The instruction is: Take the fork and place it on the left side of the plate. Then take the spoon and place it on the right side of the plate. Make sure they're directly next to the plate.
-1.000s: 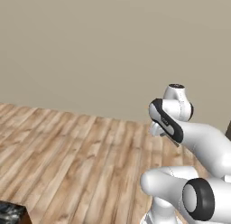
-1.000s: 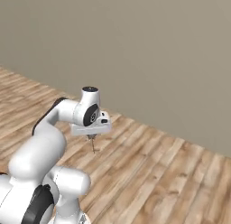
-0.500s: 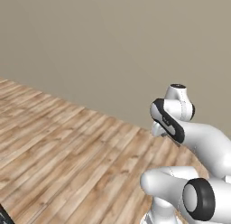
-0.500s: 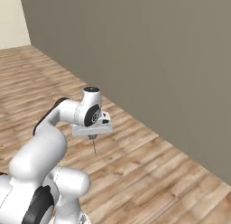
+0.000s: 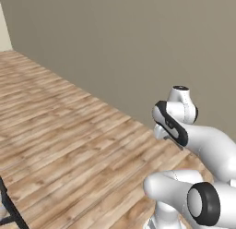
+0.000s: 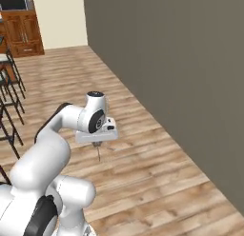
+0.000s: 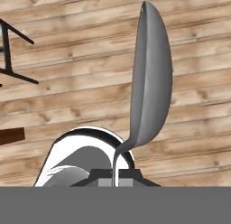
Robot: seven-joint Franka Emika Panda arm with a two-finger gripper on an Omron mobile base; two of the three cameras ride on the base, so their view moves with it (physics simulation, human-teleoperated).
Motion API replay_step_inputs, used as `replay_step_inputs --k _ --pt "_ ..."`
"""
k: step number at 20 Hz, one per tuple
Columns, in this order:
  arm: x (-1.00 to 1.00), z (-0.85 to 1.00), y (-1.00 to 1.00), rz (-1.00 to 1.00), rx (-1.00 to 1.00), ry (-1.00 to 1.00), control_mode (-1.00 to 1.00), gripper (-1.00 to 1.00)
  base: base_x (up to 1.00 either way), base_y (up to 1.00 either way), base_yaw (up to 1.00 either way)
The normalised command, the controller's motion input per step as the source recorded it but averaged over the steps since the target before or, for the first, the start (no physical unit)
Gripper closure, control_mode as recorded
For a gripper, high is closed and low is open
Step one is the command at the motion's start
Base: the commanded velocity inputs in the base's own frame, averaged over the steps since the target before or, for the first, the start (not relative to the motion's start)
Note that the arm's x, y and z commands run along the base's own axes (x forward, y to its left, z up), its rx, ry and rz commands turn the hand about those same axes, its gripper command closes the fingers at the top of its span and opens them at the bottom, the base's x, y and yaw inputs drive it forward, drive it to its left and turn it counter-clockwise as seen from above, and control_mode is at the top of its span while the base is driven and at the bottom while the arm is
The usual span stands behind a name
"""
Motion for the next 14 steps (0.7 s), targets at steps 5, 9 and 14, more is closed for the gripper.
replay_step_inputs --k 5,9,14 --pt "0.00 0.00 0.00 0.00 0.00 0.00 1.00 1.00 1.00 0.00 0.39" --pt "0.00 0.00 0.00 0.00 0.00 0.00 1.00 1.00 1.00 0.00 0.30" --pt "0.00 0.00 0.00 0.00 0.00 0.00 1.00 1.00 1.00 0.00 0.22"
